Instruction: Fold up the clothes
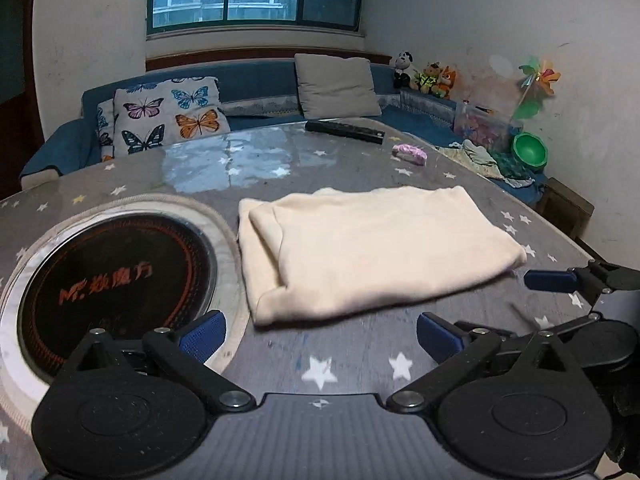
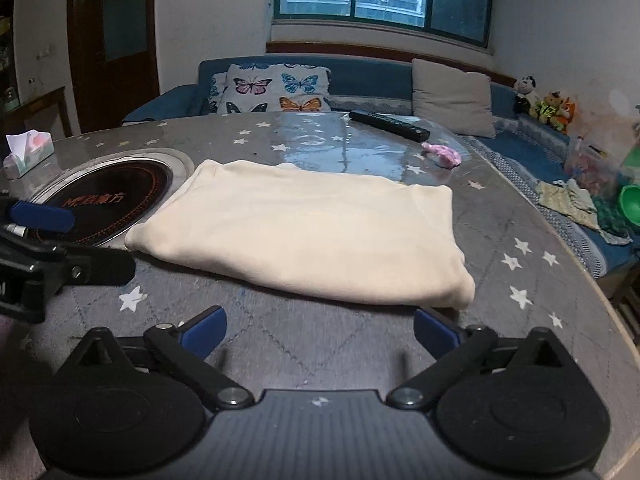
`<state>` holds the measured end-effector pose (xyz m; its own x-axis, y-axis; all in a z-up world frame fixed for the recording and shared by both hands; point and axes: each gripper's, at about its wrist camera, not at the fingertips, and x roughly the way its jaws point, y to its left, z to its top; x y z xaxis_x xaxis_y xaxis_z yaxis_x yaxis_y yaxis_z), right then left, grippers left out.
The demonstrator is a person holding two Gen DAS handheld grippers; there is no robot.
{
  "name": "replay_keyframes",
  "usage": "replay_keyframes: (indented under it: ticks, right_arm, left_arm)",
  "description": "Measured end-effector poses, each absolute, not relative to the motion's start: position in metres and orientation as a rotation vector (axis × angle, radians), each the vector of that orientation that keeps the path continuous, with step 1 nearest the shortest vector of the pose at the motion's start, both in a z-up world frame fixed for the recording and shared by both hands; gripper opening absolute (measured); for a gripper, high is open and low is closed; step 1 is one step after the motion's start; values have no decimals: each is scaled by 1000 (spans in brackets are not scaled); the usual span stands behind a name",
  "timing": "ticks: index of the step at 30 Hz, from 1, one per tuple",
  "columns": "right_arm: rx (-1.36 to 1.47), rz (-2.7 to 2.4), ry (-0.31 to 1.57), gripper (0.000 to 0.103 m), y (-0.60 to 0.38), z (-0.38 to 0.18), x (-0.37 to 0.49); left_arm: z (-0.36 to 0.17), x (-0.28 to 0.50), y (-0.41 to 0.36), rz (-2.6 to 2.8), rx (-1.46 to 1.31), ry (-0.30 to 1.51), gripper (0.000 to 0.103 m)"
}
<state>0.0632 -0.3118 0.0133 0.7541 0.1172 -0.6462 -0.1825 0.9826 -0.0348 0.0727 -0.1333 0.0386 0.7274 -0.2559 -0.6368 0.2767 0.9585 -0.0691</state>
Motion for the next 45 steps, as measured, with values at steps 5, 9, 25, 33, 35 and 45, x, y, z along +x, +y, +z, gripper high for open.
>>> replay_keyframes:
  ticks: [5, 9, 25, 33, 35, 45]
  right_arm:
    - [-99, 148, 689, 103, -306, 15, 54]
    - [-97, 130, 690, 103, -302, 16, 46]
    - [-38, 77, 688, 103, -299, 15, 26]
    - [-36, 71, 687, 103, -297, 15, 20]
    - [-36, 71, 686, 103, -297, 16, 19]
    - [-35, 73, 683, 103, -294, 17, 14]
  left_arm:
    - [39, 60, -127, -282, 23, 702, 103]
    - [38, 52, -125, -268, 27, 707, 103]
    - [33, 27, -120, -231, 29, 712, 103]
    - [34, 20, -118, -223, 27, 704, 103]
    - [34, 19, -118, -221, 28, 705, 103]
    - [32, 12, -122, -229, 40, 704, 103]
